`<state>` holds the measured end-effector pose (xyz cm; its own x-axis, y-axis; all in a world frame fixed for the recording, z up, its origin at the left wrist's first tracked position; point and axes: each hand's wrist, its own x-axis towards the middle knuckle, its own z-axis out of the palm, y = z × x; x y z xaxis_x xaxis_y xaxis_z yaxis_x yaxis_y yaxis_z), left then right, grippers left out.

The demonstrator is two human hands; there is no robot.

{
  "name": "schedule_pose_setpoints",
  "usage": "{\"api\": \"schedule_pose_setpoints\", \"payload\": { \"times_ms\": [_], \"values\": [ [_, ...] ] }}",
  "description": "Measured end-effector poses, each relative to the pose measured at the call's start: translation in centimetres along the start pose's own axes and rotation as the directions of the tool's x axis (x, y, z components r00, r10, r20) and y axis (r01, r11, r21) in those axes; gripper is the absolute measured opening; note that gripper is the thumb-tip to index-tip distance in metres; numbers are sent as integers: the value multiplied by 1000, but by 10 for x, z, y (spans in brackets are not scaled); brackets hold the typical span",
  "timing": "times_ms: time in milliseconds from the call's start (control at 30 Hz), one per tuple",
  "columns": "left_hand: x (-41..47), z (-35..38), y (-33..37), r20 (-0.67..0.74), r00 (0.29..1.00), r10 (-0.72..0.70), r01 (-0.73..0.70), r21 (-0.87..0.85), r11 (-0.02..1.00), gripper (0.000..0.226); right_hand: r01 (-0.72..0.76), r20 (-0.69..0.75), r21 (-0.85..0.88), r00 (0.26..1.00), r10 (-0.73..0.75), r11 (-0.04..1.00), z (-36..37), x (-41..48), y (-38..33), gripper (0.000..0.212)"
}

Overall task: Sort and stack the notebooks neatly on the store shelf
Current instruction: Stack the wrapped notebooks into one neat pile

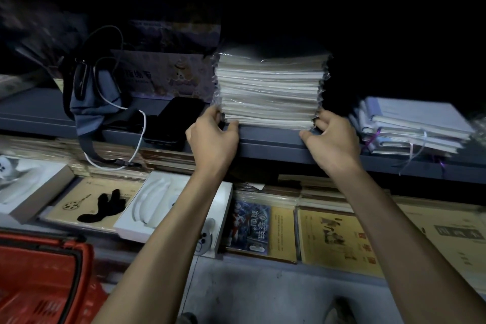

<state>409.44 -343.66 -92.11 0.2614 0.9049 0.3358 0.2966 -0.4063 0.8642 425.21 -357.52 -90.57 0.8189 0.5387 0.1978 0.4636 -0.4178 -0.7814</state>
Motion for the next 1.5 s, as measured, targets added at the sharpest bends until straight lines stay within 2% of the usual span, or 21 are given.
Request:
{"api": "schedule_pose_setpoints", "payload": {
  "times_ms": [100, 333, 433, 533, 633, 767, 900, 1133, 1333, 1500],
  "values": [
    [1, 2, -1, -2, 999, 36, -36, -5, 999, 29, -17, -17, -15, 1000, 16, 1000, -2, 1, -1, 45],
    [2, -1, -2, 68, 994, 88, -94, 101, 990, 47, -1, 47, 25, 999, 0, 1000, -4, 0, 0, 47],
    [5, -4, -4, 114, 991, 65, -73, 65, 995, 54, 20, 57, 49, 998, -23, 999, -4, -1, 1, 46],
    [4, -1, -4, 81, 995, 60, -67, 91, 994, 44, 33, 36, 54, 999, -35, 998, -2, -1, 0, 57],
    [1, 5, 0, 14, 998, 64, -65, 160, 985, 48, 1, 59, 149, 998, -10, 989, -4, 0, 2, 71],
    [-2, 9, 1, -49, 997, 56, -47, 163, 985, 49, -3, 117, 294, 993, -33, 956, -5, 1, 3, 65],
    [0, 12, -1, -73, 995, 73, -61, 152, 987, 46, 0, 142, 364, 988, -55, 931, -7, 3, 2, 59],
    [-2, 15, -6, -76, 976, 204, -180, 249, 952, 43, 5, 140, 411, 988, -69, 911, -8, 10, 7, 55],
    [2, 5, -2, -42, 991, 127, -118, 182, 976, 37, 39, 126, 395, 987, -96, 918, -8, 7, 9, 51],
    [2, 4, 0, -16, 986, 164, -153, 285, 946, 48, 87, 34, 330, 994, -104, 940, -1, 5, 10, 49]
  ]
}}
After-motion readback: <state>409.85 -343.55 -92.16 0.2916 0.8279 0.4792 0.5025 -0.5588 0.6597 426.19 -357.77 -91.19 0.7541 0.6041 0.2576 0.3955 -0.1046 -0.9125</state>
